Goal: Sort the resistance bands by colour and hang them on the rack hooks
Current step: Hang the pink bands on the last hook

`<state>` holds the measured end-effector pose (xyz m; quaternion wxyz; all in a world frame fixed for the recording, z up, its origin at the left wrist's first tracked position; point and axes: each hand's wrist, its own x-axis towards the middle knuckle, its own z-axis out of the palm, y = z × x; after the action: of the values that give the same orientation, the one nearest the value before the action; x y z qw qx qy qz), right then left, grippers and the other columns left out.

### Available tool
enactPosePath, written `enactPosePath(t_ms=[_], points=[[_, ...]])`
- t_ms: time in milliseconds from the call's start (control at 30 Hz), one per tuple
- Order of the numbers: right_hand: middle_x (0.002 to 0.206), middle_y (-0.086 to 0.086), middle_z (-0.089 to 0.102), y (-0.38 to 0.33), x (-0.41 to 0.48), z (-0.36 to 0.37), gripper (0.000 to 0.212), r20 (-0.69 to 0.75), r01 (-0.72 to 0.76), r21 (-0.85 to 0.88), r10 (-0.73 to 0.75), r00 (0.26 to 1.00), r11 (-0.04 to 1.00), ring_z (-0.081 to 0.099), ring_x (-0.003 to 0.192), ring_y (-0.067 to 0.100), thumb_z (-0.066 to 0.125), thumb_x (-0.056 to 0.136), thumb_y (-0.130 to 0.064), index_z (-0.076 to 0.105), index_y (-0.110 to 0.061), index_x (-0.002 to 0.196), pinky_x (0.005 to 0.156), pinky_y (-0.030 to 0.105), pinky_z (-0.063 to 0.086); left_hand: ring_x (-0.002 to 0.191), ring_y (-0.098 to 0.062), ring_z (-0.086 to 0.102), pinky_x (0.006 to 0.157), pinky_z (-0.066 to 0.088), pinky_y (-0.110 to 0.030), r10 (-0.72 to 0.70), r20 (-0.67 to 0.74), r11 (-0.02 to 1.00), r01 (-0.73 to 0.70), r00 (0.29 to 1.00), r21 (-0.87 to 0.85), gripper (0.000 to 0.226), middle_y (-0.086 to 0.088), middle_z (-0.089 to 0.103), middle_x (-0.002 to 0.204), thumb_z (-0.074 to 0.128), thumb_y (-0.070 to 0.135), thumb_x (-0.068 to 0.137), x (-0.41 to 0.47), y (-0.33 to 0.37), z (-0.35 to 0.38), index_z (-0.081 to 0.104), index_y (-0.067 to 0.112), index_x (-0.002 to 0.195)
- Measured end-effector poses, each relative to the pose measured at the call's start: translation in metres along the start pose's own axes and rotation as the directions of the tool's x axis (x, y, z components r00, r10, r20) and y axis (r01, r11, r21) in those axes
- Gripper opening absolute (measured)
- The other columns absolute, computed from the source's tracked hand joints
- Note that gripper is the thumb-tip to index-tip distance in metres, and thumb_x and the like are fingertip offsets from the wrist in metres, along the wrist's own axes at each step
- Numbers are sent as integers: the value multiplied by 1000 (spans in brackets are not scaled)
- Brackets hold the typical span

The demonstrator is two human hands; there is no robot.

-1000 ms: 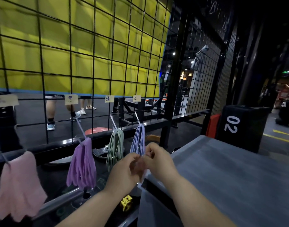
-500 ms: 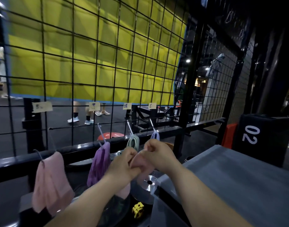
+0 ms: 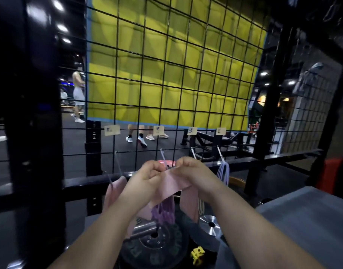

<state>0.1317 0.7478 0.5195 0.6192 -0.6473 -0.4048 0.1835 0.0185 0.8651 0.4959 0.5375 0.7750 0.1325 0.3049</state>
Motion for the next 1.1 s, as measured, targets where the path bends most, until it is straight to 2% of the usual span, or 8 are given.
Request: enactPosePath(t_ms=[133,233,300,367,667,833,1000,1100], points=[[68,1,52,-6,8,19,20,139,-48,36,43,989,998,46,56,12,73,66,-25,54,-22,72,50,25,33,74,-14,55,75,41,-33,-33,1,996,33,999,-80,12,12,64,72,56,25,85,-11,-2,-29,61,35,89],[81,9,54,-8,14,30,38,286,-46,37,33,958,998,48,65,15,78,58,-23,56,-18,89,55,26,36,76,-16,59,74,44,-34,-26,-29,994,23,999,-104,13,2,69,82,56,22,82,-19,0,-57,61,31,90],[84,9,55,-10,17,36,49,384,-11,2,10,923,1000,50,64,13,76,57,-14,51,-14,99,54,21,38,74,-12,60,70,46,-27,-3,-82,998,-1,997,-55,11,-2,69,88,59,17,88,-22,4,-73,60,25,96],[75,-1,58,-14,20,48,43,417,10,-5,-7,909,1000,51,57,8,69,61,-3,47,-13,97,51,18,39,70,-9,56,61,44,-17,26,-153,1000,-24,988,14,10,-4,65,89,54,10,93,-26,6,-91,59,15,100],[73,-2,55,-23,45,103,22,364,37,23,-43,931,999,49,62,12,71,68,-8,58,-23,78,60,27,34,77,-26,56,67,43,-32,3,-341,949,105,940,298,25,-8,63,85,45,9,92,-23,-12,-133,51,28,77],[81,-3,60,-15,55,119,15,283,80,-100,-48,958,992,55,69,9,74,82,-13,63,-23,83,68,24,43,64,-18,56,51,45,-32,44,-380,824,181,924,537,14,4,56,81,42,18,92,-21,-20,-125,50,28,85],[89,2,66,-7,62,129,12,187,68,-288,-14,982,955,59,74,8,76,81,-27,65,-22,85,65,20,50,91,-10,48,78,42,-30,319,-389,767,6,864,642,5,13,52,96,57,19,87,-18,-35,-114,59,23,85],[87,-2,68,1,68,133,15,160,74,-335,-21,987,939,61,78,10,73,80,-35,66,-23,85,77,33,53,96,-7,47,77,38,-25,316,-389,820,-43,865,571,10,20,50,97,59,24,86,-19,-41,-111,57,27,96]])
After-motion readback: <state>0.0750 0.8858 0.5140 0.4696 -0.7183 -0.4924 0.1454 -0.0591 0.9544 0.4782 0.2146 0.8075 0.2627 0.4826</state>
